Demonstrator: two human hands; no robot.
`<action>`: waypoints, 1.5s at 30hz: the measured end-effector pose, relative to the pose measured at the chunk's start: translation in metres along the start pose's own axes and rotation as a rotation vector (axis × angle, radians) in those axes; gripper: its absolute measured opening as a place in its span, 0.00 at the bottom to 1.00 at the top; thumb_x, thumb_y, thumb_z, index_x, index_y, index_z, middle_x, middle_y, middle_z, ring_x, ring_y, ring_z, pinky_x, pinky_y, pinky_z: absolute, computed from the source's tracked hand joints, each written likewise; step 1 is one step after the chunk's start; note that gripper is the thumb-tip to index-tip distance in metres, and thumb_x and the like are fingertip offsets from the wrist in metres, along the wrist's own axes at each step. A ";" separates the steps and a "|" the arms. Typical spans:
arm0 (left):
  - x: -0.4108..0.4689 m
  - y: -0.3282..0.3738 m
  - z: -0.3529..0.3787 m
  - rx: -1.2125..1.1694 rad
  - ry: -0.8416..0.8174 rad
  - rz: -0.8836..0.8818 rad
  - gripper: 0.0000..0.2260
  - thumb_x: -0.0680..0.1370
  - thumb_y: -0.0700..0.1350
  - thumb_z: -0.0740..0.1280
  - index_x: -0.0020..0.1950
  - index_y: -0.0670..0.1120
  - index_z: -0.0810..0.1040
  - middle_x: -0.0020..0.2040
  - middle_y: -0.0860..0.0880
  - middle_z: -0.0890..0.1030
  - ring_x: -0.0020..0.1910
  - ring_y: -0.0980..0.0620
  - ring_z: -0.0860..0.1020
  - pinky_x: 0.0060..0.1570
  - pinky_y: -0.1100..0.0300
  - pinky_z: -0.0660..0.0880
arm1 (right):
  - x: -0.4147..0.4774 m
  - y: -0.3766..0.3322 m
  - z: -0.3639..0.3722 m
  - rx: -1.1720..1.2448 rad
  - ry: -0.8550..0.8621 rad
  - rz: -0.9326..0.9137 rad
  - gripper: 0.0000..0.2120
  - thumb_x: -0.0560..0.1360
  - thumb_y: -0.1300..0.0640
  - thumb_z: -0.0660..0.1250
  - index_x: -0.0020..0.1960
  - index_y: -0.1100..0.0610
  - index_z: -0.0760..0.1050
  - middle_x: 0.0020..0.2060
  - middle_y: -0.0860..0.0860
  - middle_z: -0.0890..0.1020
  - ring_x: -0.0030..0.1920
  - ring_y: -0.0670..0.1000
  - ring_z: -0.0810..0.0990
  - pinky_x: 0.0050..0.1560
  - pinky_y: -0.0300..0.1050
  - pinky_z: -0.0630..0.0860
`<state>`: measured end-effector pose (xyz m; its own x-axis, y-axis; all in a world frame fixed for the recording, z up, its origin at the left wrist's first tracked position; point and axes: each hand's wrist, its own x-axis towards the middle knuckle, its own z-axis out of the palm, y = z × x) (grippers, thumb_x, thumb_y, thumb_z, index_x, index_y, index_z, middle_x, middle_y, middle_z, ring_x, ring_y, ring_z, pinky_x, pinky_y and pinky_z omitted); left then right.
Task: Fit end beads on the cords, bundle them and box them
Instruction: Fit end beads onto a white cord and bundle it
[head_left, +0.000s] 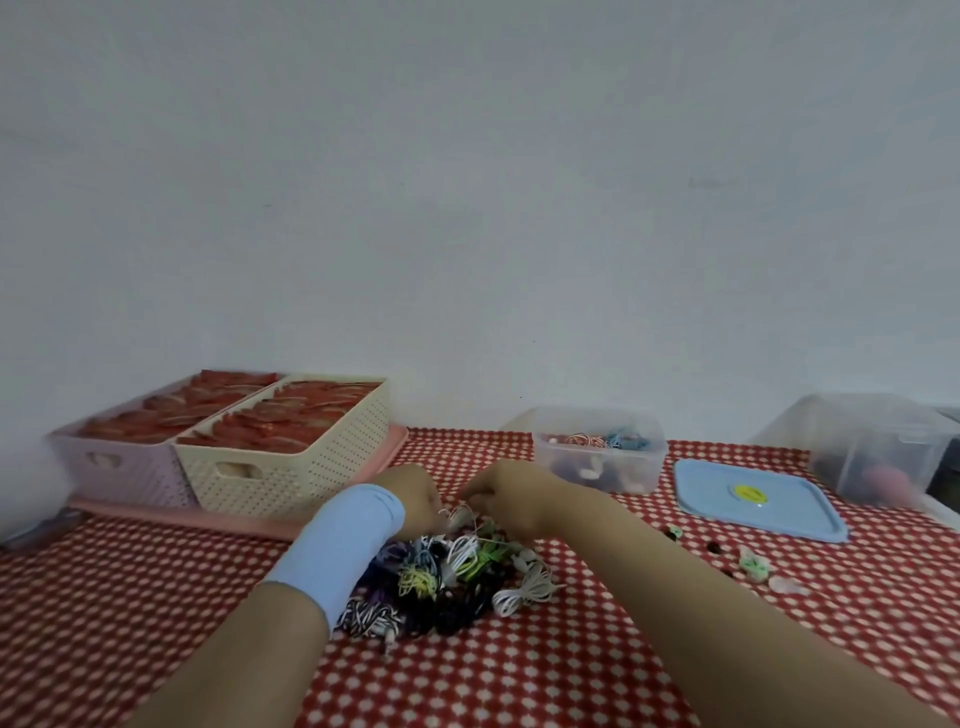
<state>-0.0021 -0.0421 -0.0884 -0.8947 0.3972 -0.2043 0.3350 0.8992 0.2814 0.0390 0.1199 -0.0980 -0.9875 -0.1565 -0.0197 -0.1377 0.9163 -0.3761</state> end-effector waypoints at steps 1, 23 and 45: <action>-0.001 -0.002 0.000 -0.020 0.012 0.016 0.12 0.75 0.53 0.71 0.39 0.45 0.84 0.36 0.50 0.80 0.37 0.50 0.75 0.44 0.57 0.74 | 0.002 0.000 0.002 0.002 -0.005 0.003 0.16 0.82 0.56 0.64 0.69 0.51 0.78 0.65 0.50 0.81 0.55 0.51 0.82 0.61 0.47 0.77; -0.019 0.039 -0.042 -0.710 0.387 0.331 0.09 0.78 0.42 0.70 0.58 0.47 0.82 0.43 0.49 0.85 0.37 0.57 0.82 0.41 0.68 0.79 | -0.029 0.013 -0.049 0.997 0.217 -0.068 0.08 0.78 0.58 0.69 0.56 0.56 0.82 0.51 0.56 0.85 0.52 0.59 0.83 0.57 0.54 0.81; 0.006 0.133 0.034 -0.036 0.081 0.313 0.12 0.81 0.47 0.63 0.62 0.56 0.78 0.67 0.53 0.76 0.60 0.50 0.77 0.57 0.59 0.73 | -0.111 0.127 -0.066 0.373 0.097 0.240 0.05 0.75 0.61 0.74 0.49 0.55 0.87 0.36 0.52 0.87 0.34 0.46 0.83 0.35 0.38 0.79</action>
<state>0.0469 0.0862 -0.0846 -0.7713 0.6358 -0.0275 0.5879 0.7284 0.3518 0.1263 0.2780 -0.0820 -0.9931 0.0956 -0.0674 0.1158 0.7242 -0.6798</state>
